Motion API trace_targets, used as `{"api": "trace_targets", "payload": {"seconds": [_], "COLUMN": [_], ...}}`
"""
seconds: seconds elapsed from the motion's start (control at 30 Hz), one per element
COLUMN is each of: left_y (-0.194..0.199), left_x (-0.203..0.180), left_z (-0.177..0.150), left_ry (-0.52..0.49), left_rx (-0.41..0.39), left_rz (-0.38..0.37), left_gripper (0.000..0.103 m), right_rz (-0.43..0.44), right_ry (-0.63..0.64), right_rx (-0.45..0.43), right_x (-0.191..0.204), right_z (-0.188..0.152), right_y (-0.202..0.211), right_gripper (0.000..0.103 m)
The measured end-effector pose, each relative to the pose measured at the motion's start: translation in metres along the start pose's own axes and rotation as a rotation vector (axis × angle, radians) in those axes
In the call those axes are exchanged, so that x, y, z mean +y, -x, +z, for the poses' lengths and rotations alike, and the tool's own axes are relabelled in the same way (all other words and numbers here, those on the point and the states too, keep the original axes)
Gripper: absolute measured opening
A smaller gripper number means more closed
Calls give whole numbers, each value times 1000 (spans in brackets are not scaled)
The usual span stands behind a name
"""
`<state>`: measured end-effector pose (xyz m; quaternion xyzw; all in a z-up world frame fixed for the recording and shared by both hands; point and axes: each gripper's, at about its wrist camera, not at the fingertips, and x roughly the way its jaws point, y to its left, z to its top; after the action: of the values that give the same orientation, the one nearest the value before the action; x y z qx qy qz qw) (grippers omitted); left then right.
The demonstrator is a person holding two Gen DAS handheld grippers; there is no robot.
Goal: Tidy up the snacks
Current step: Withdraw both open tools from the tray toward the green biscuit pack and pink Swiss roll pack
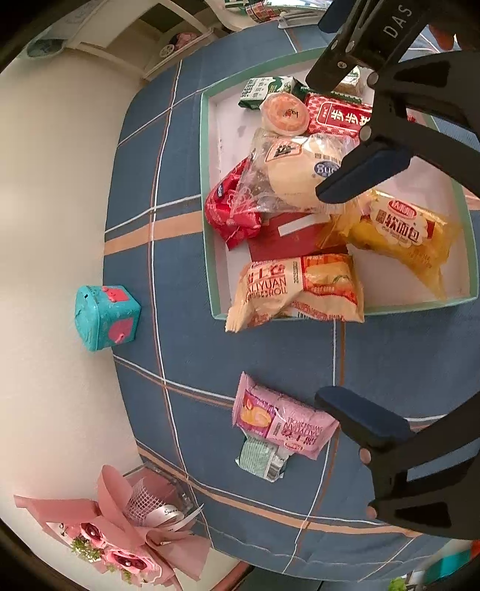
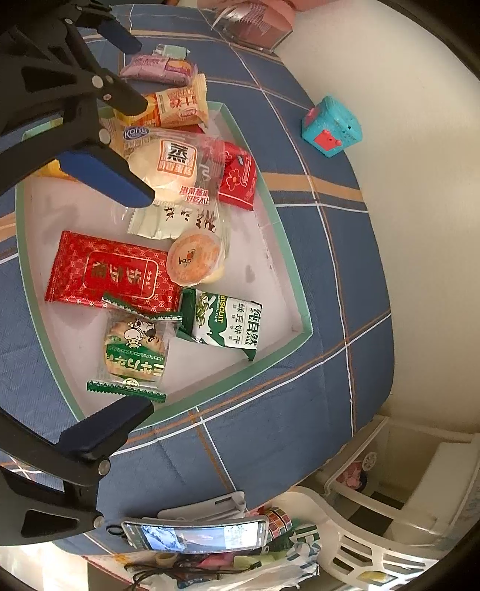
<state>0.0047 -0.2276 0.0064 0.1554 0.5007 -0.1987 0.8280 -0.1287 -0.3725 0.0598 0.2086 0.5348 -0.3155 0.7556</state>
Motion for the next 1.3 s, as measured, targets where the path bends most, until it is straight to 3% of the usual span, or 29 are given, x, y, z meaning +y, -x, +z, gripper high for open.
{"api": "trace_targets", "payload": {"seconds": [0.33,0.63,1.0,1.3], "left_y": [1,11,18,22], "left_x": [18,67,132,179], "left_z": [0,3,-2,-6], "left_ry": [16,83,144,265], "left_rx": [-7,-39,-55,-64], "left_rz": [-10,1,33,63], "left_gripper": [100,100,100,100], "right_rz": [-24,-25,169,140], "right_ry": [31,109,79,135], "right_rx": [-5,-22,-62,-56], "right_x": [11,42,84,121], "right_z": [1,-2,-3,-12], "right_y": [2,8,25,24], "right_gripper": [103,103,103,103]}}
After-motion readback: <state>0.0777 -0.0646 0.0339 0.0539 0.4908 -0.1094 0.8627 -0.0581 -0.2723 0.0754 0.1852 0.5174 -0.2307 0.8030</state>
